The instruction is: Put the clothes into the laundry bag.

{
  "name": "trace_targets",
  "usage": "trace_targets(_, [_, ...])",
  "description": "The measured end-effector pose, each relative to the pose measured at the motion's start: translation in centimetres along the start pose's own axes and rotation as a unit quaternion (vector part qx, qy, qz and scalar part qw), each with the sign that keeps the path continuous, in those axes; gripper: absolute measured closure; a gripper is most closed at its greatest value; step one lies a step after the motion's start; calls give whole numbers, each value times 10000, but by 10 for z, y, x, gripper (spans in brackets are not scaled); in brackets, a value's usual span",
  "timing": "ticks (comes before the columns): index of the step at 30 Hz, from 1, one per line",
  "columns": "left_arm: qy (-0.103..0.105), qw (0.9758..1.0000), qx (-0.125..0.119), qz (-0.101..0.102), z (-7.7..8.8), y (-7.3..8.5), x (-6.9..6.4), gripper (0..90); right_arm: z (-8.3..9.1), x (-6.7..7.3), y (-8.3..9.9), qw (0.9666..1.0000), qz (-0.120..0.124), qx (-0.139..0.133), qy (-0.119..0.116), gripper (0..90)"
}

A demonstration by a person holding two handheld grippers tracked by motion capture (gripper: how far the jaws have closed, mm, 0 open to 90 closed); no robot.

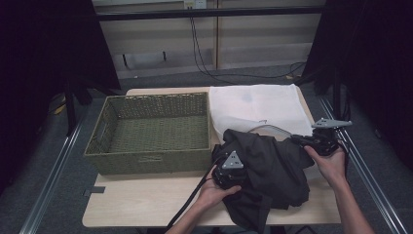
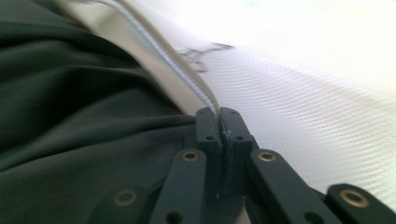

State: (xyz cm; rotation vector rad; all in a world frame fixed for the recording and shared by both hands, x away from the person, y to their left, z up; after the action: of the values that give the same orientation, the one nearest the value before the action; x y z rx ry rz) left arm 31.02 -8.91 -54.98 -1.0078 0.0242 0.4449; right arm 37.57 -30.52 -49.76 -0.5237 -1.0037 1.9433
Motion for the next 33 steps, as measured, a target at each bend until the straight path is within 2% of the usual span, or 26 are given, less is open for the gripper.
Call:
trace_targets(1, [0,10000,0,0,0,0,0,814,0,0,0,10000,0,0,0,879])
trace_targets(2, [-1,10000,-17,34,1,-1,1,815,10,10,-4,9998,5,-144,-131,883])
trace_targets(6, [-24,9997,-120,191,4,-2,4,817,31,33,-11,9986,142,-305,-402,886])
trace_targets(7, [-24,9997,-120,191,4,-2,4,818,31,33,-11,9986,142,-305,-402,886])
trace_targets(8, [-27,9996,-124,270,4,-2,5,816,39,44,-11,9985,283,-272,-394,887])
trace_targets(9, [-47,9996,-128,243,6,-3,5,815,41,47,-9,9983,327,-258,-398,887])
trace_targets(12, [17,9994,-227,258,11,-5,2,799,43,52,-3,9983,322,-234,-418,887])
trace_targets(13, [182,9988,-426,157,19,-9,-3,774,43,53,4,9985,271,-207,-434,887])
trace_targets(15, [219,9980,-585,97,32,-13,-8,739,43,53,6,9985,223,-226,-447,887])
trace_targets(16, [219,9980,-585,97,32,-13,-8,723,43,53,6,9985,223,-226,-447,887])
trace_targets(17, [283,9971,-707,54,41,-16,-13,723,43,53,6,9986,196,-238,-428,888])
trace_targets(18, [323,9959,-835,-90,53,-20,-19,699,44,52,5,9985,187,-258,-450,887])
trace_targets(19, [282,9957,-871,-152,59,-22,-22,690,44,52,6,9985,197,-246,-449,888])
trace_targets(20, [282,9957,-871,-152,59,-22,-22,681,44,52,6,9985,197,-246,-449,888])
trace_targets(21, [361,9939,-984,-343,69,-28,-30,675,43,53,6,9986,186,-245,-441,887])
trace_targets(24, [354,9934,-1012,-415,77,-33,-34,655,43,53,6,9985,189,-246,-451,888])
trace_targets(25, [427,9925,-1044,-476,86,-37,-37,614,43,52,6,9986,183,-247,-431,887])
trace_targets(28, [549,9915,-1068,-494,93,-39,-40,565,43,51,6,9986,166,-256,-443,887])
trace_targets(29, [543,9897,-1164,-637,100,-42,-42,564,43,51,6,9986,160,-259,-439,887])
trace_targets(30, [543,9897,-1164,-637,100,-42,-42,552,43,52,6,9986,145,-249,-448,888])
trace_targets(31, [799,9852,-1361,-671,103,-49,-47,548,43,52,5,9985,162,-243,-466,888])
trace_targets(33, [781,9858,-1318,-681,100,-53,-49,505,42,52,5,9985,160,-240,-461,888])
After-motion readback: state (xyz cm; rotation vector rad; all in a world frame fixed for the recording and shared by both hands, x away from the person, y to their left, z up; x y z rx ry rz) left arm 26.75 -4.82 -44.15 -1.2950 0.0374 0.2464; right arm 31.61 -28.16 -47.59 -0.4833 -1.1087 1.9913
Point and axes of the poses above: each handheld gripper's, and its own axes: z roughly backward along the jaws, y roughly out of its underside, x roughly to its left, the point moved 9 cm from there along -z, roughly forward along the jaws, and after that the axes turned 6 degrees about z, right-handed, at the moved point
